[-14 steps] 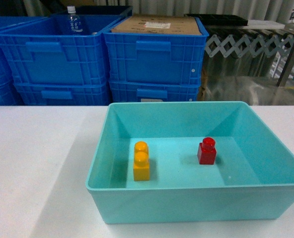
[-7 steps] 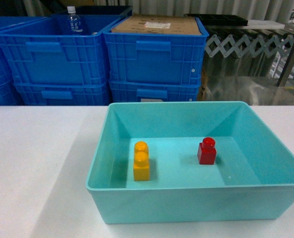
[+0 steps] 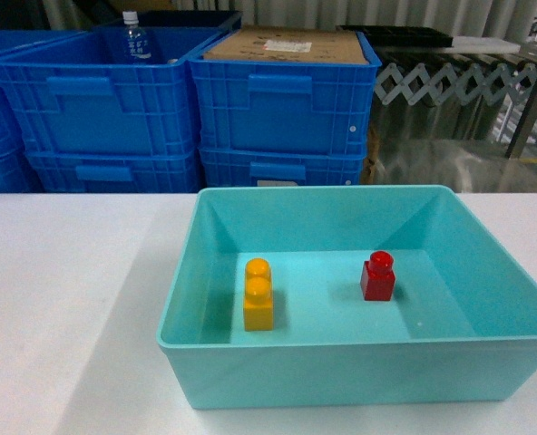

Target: Pick red block from blue box to shelf

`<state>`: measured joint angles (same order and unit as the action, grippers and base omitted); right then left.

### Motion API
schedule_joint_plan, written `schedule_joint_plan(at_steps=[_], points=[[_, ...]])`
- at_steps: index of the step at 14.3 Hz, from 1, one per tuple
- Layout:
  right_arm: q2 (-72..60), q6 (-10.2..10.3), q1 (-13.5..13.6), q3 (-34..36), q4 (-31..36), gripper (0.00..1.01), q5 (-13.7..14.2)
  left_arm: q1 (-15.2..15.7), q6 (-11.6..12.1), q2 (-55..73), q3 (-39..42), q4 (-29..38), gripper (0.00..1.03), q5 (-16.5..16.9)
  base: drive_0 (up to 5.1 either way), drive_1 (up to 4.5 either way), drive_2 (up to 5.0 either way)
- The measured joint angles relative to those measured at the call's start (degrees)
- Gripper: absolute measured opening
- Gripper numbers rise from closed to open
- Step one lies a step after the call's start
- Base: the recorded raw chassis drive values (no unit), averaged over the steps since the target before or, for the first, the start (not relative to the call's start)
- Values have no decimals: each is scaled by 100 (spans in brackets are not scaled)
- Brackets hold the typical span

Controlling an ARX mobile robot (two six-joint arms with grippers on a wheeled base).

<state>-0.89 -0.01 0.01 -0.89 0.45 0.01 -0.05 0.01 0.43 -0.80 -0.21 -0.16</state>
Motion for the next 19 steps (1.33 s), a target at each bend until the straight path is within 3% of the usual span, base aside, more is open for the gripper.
schedule_joint_plan(at_steps=[2, 5, 8, 10, 11, 14, 16, 19], points=[[-553, -2, 247, -11, 378, 98, 232, 0, 0, 0, 0, 0, 98, 0, 0, 0, 0], [-1779, -22, 1279, -470, 1298, 98, 931, 0, 0, 0, 0, 2, 98, 0, 0, 0, 0], [-3532, 46, 2009, -1270, 2334, 98, 1322, 0, 0, 0, 0, 2, 98, 0, 0, 0, 0], [-4649, 127, 2181, -1768, 2846, 98, 1399, 0, 0, 0, 0, 0, 98, 0, 0, 0, 0], [-5270, 260, 2179, -1978, 2944, 98, 1373, 0, 0, 0, 0, 0, 98, 0, 0, 0, 0], [-6614, 667, 2173, -2448, 3152, 98, 1064, 0, 0, 0, 0, 0, 98, 2, 0, 0, 0], [-7121, 656, 2175, -2850, 3270, 98, 922, 0, 0, 0, 0, 0, 98, 0, 0, 0, 0], [-7565, 398, 2175, -3134, 3359, 98, 693, 0, 0, 0, 0, 0, 98, 2, 0, 0, 0]])
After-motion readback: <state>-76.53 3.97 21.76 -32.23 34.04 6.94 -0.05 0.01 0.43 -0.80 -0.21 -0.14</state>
